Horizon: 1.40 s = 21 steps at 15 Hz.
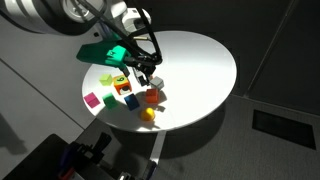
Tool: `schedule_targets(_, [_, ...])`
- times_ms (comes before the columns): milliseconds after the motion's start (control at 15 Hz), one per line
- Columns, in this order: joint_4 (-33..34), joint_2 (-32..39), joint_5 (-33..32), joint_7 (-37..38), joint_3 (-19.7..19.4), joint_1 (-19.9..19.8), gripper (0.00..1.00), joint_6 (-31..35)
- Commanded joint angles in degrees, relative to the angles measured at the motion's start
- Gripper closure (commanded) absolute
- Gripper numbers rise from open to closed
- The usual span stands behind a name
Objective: Put the apple on top of the square plush toy at the top of the stack
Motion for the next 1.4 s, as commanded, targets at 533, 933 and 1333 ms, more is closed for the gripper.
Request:
schedule_targets(533, [4.6, 9.4, -0.3, -0.8, 0.3, 0.1, 0.0, -3.4])
schedule_targets(933, [7.1, 17.4, -2.2, -2.1, 0.6, 0.7, 0.0, -0.5])
schedule_targets(1333, [9.5, 23.6, -7.1, -0.9, -0.7, 2.6, 0.0, 3.0])
